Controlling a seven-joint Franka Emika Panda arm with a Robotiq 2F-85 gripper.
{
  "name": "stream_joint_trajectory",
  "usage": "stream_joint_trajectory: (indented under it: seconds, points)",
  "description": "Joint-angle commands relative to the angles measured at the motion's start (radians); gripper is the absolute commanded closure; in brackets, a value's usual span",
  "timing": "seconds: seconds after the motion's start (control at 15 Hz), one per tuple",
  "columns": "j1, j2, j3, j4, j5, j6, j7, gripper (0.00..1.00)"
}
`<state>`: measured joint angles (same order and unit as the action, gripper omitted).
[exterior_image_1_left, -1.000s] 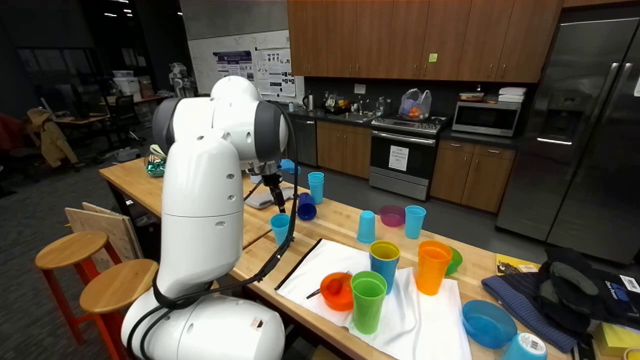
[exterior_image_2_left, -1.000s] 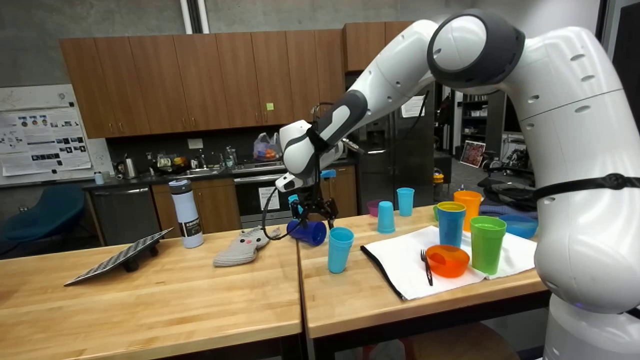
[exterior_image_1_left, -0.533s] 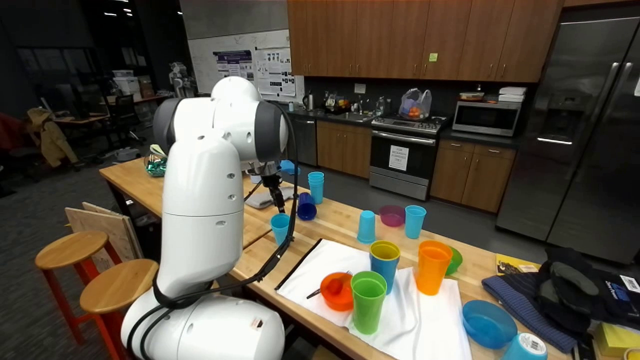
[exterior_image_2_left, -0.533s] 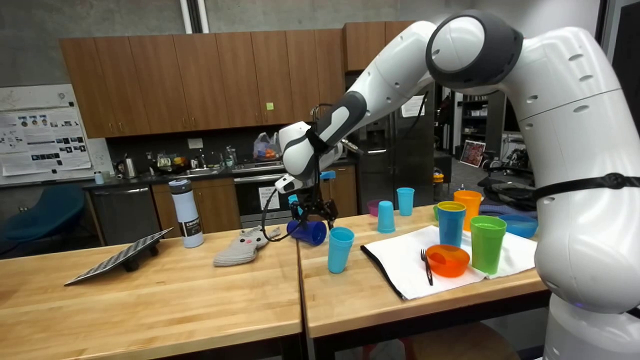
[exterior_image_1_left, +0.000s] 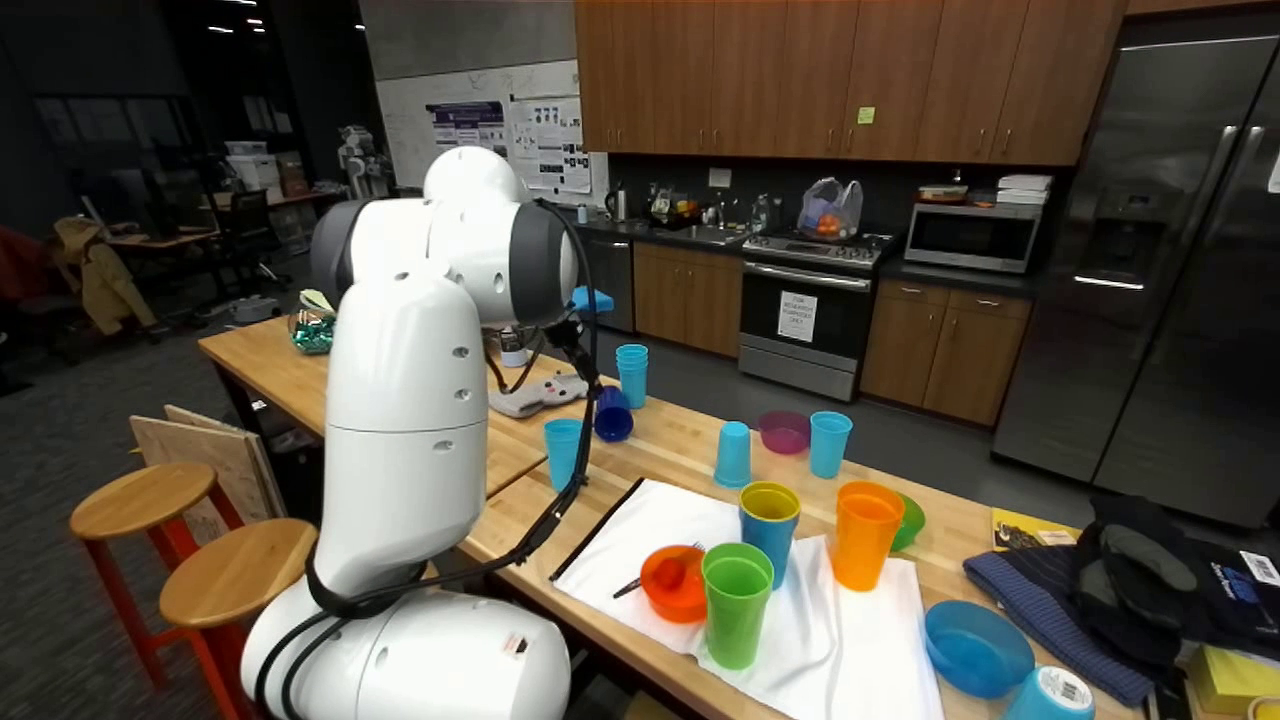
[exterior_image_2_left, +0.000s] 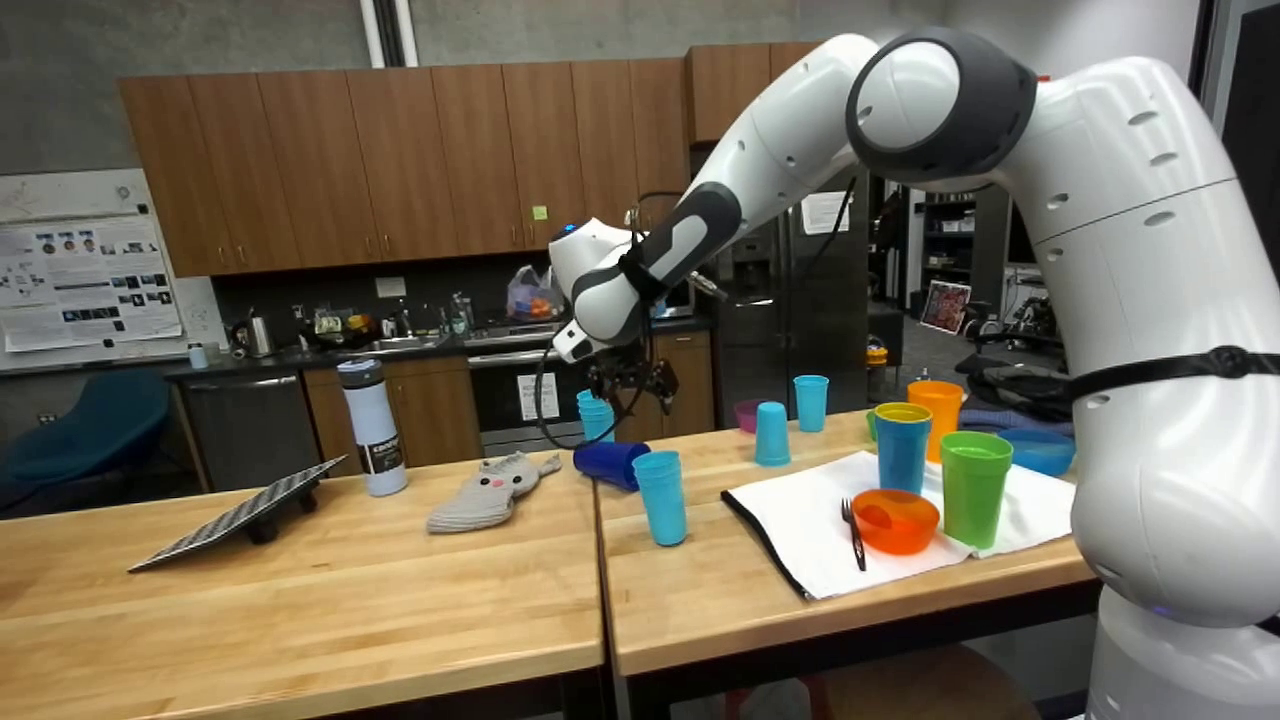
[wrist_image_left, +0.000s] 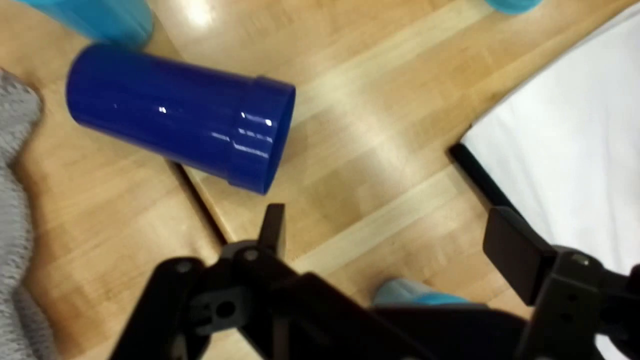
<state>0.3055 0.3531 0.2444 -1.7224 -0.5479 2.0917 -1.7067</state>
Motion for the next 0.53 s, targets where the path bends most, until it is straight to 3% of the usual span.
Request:
stream_joint_trajectory:
  seconds: [0.0,0.07,0.13,0.47]
  points:
    - [0.013,0.039,-0.001,0.139,-0.022,-0.055,-0.046,0.00]
    - [0.013,0.061,0.007,0.180,0.018,-0.086,-0.047,0.00]
    - [0.008,0.017,-0.003,0.101,-0.005,-0.040,-0.030,0.00]
    - [0.012,0.028,-0.003,0.112,-0.002,-0.047,-0.032,0.00]
